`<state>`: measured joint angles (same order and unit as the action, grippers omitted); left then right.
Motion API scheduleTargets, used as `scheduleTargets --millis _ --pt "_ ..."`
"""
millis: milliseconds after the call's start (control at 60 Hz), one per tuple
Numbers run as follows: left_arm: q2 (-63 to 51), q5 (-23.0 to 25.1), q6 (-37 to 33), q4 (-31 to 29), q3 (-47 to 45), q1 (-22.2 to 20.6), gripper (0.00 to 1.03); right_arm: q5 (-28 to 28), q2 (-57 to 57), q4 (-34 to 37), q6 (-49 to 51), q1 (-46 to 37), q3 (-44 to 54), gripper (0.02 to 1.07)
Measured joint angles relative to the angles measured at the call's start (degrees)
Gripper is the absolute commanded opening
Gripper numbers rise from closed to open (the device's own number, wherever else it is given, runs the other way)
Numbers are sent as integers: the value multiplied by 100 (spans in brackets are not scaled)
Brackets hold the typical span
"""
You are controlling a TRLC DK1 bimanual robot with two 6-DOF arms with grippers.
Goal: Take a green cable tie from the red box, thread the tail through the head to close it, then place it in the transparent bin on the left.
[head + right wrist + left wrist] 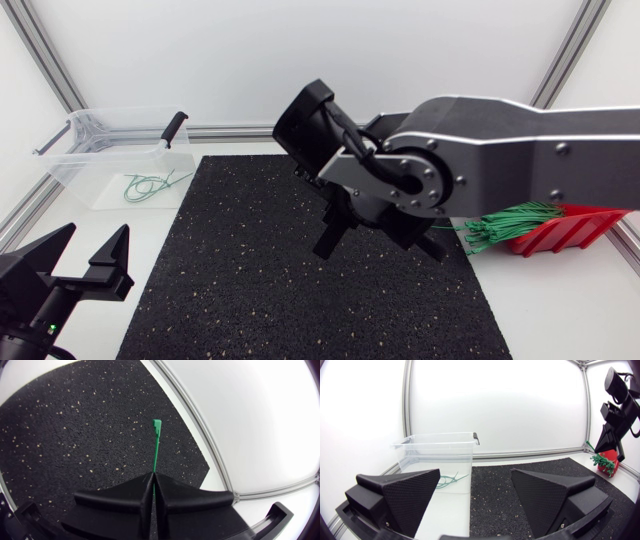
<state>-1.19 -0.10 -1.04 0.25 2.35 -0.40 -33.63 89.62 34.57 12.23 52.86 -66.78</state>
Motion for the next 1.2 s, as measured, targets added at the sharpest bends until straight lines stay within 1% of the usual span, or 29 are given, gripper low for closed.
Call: scheduleTargets --millis 100,183,317,467,600,767,817,883,933,1017,1083,1150,1200 --pt "0 0 0 0 0 0 99 -586 317 -638 179 125 367 8" --pt "0 2 0 0 0 0 99 -949 632 -1067 271 295 592 8" --pt "-22 2 0 0 0 0 99 -1132 1117 -1541 332 527 793 8" --pt "-37 0 0 0 0 0 99 -1416 1469 -1803 398 752 909 8" --pt "-37 0 0 0 0 0 99 -1445 1733 -1961 457 850 916 8" --pt "-37 0 0 0 0 0 99 -1445 1976 -1958 457 946 914 24" --pt "-37 2 0 0 0 0 99 -1447 2002 -1958 457 975 914 31" --pt "-37 0 0 0 0 0 99 -1447 2011 -1954 457 1012 903 38" --pt "-37 0 0 0 0 0 99 -1447 2026 -1926 457 1047 866 45" --pt "-37 0 0 0 0 0 99 -1447 2063 -1825 455 1095 785 46" --pt "-37 0 0 0 0 0 99 -1445 2065 -1799 455 1123 769 50" --pt "-37 0 0 0 0 0 99 -1443 2063 -1779 455 1128 761 50" --pt "-37 0 0 0 0 0 99 -1425 2048 -1738 455 1126 761 53"
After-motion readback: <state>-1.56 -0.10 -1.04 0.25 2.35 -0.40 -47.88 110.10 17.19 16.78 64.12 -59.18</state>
